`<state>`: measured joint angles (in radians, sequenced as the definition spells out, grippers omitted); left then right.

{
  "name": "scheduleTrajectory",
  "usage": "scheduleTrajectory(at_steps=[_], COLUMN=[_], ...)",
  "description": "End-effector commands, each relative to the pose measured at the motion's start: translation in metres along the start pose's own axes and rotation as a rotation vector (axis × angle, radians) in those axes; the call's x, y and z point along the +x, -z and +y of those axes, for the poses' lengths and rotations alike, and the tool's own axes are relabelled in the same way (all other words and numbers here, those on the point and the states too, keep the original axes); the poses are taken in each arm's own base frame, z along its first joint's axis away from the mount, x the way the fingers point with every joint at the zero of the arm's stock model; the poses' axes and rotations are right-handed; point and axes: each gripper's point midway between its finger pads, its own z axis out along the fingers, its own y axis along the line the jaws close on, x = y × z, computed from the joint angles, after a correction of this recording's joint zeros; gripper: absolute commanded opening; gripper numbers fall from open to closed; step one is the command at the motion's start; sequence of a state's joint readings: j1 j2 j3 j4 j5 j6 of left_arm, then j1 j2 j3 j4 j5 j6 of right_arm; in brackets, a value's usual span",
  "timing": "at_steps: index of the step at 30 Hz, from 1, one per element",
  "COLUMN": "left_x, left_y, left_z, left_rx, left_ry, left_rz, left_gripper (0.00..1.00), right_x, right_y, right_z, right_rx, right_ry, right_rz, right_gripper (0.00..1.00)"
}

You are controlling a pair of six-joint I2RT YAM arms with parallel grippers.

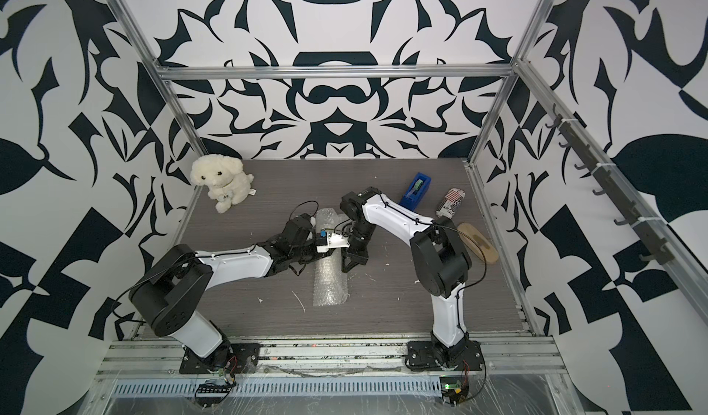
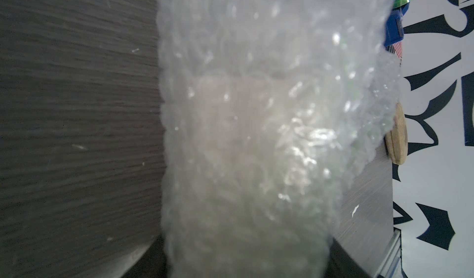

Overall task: Wrap vases in bubble wrap
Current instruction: Stick the tape on the bubble wrap.

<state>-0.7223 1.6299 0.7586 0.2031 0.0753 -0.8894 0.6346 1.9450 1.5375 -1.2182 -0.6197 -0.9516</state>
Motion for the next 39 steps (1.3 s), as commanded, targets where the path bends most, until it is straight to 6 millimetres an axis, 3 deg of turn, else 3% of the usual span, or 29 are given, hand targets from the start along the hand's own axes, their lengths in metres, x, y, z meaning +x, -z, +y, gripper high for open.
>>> scheduleTrajectory(at_steps=[1, 15, 26, 34, 39], left_x=[-0.004, -0.005, -0.005, -0.005, -0.005], left_y=[0.003, 0.004, 0.003, 0.005, 0.005], left_z=[-0.012, -0.013, -0.013, -0.012, -0.013], left_rx=[0.05, 0.052, 0.058, 0.056, 0.06], left_ry=[-0.02, -0.01, 0.0, 0.004, 0.004], left_rz=[-0.022, -0.029, -0.032, -0.037, -0.038], left_gripper=[0.23, 0.23, 0.23, 0.23, 0.23], right_x=[-0.006, -0.014, -0.014, -0.015, -0.016], right_y=[0.01, 0.002, -0.018, -0.028, -0.032], right_z=[0.005, -0.012, -0.031, -0.043, -0.05], right_rx=[-0.009, 0.02, 0.104, 0.17, 0.216], right_ry=[0.014, -0.017, -0.056, -0.069, -0.082], right_rz=[0.001, -0.028, -0.039, -0.06, -0.087], right_gripper=[0.0, 0.0, 0.01, 0.19, 0.22])
